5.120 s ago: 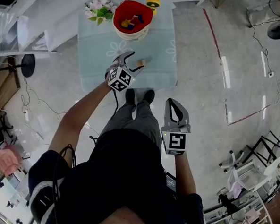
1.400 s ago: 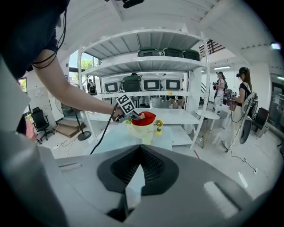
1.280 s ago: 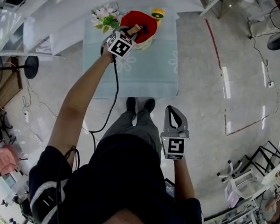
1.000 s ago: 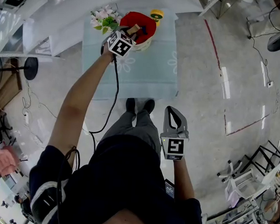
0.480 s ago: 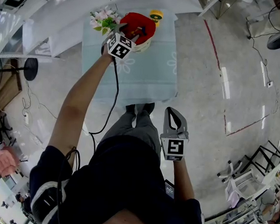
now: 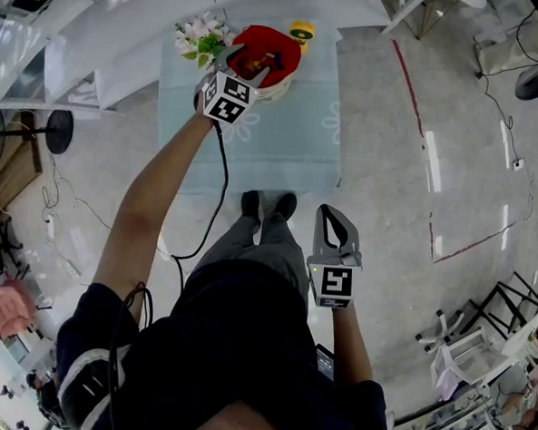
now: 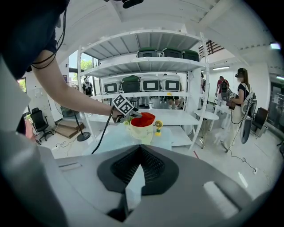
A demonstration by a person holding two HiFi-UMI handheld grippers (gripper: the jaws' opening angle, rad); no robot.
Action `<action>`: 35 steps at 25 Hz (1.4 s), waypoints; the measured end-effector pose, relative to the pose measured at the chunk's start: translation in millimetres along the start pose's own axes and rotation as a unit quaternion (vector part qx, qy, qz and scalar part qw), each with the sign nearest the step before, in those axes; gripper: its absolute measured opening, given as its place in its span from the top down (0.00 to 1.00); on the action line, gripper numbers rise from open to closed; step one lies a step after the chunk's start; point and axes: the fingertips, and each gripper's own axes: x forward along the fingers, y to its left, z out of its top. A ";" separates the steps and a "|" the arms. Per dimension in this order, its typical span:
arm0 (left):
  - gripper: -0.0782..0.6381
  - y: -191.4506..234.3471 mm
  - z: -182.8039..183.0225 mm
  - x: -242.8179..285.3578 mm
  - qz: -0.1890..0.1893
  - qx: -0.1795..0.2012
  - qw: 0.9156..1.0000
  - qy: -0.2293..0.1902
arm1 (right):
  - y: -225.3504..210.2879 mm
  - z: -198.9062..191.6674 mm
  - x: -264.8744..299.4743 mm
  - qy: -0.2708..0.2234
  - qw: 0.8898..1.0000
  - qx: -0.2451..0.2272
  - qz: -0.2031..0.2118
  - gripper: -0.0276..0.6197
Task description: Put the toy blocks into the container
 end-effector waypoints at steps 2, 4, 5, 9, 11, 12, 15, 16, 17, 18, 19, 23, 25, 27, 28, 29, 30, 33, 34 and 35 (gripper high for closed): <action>0.49 -0.9 6.9 -9.7 0.002 -0.007 1.000 -0.014 | -1.0 2.7 0.1 -0.005 1.000 -0.002 -0.002 0.96; 0.50 -2.8 14.9 -21.7 0.004 -0.014 0.999 -0.031 | -1.9 7.3 -0.7 -0.008 1.000 -0.005 -0.003 0.96; 0.50 -3.4 19.2 -28.1 0.005 -0.018 0.999 -0.041 | -2.3 10.6 -1.0 -0.013 1.000 -0.007 -0.003 0.96; 0.53 -7.5 31.1 -50.9 0.007 -0.025 0.997 -0.067 | -0.5 19.1 -1.0 -0.025 1.000 -0.015 -0.002 0.96; 0.55 -10.1 36.3 -61.5 0.008 -0.027 0.997 -0.078 | 0.4 19.7 -1.1 -0.028 1.000 -0.012 -0.003 0.96; 0.56 -11.5 39.1 -66.7 0.008 -0.029 0.996 -0.083 | 1.2 22.2 -1.1 -0.031 0.999 -0.012 -0.002 0.96; 0.58 -15.1 47.6 -83.8 0.009 -0.034 0.994 -0.101 | 2.8 29.1 -1.6 -0.042 0.999 -0.025 0.000 0.96; 0.58 -15.8 51.4 -90.6 0.011 -0.036 0.994 -0.107 | 3.2 29.8 -1.9 -0.043 0.999 -0.025 -0.001 0.96; 0.60 -16.4 55.2 -97.3 0.011 -0.038 0.993 -0.114 | 3.7 30.3 -2.1 -0.042 0.999 -0.021 -0.002 0.96; 0.60 -16.9 58.5 -103.8 0.012 -0.040 0.992 -0.120 | 4.1 31.0 -2.2 -0.041 0.999 -0.016 -0.003 0.96; 0.61 -17.7 61.0 -110.0 0.012 -0.043 0.991 -0.126 | 4.5 32.0 -2.5 -0.042 0.999 -0.014 -0.003 0.96; 0.63 -23.9 67.5 -132.9 0.013 -0.052 0.988 -0.143 | 4.6 40.4 -5.8 -0.053 0.998 -0.017 -0.005 0.96; 0.65 -27.2 70.7 -145.0 0.012 -0.055 0.987 -0.151 | 5.0 45.1 -7.9 -0.059 0.998 -0.022 -0.007 0.96; 0.67 -29.7 73.9 -157.2 0.012 -0.059 0.985 -0.159 | 6.3 49.6 -9.1 -0.066 0.998 -0.023 -0.008 0.96; 0.68 -30.9 75.5 -162.9 0.012 -0.060 0.985 -0.163 | 7.0 51.7 -9.5 -0.071 0.997 -0.022 -0.008 0.96; 0.69 -32.2 77.2 -168.5 0.012 -0.062 0.984 -0.167 | 7.8 53.7 -10.0 -0.075 0.997 -0.022 -0.008 0.96; 0.69 -33.8 78.7 -174.3 0.012 -0.064 0.983 -0.171 | 8.8 55.8 -10.6 -0.078 0.997 -0.024 -0.008 0.96; 0.73 -39.1 82.3 -191.1 0.010 -0.068 0.981 -0.181 | 11.2 63.8 -12.9 -0.093 0.995 -0.023 -0.008 0.96; 0.74 -40.8 83.1 -196.1 0.009 -0.069 0.981 -0.183 | 11.6 66.1 -13.5 -0.096 0.995 -0.024 -0.009 0.96; 0.75 -42.2 83.6 -201.0 0.008 -0.071 0.980 -0.185 | 11.9 67.9 -13.9 -0.097 0.995 -0.025 -0.009 0.96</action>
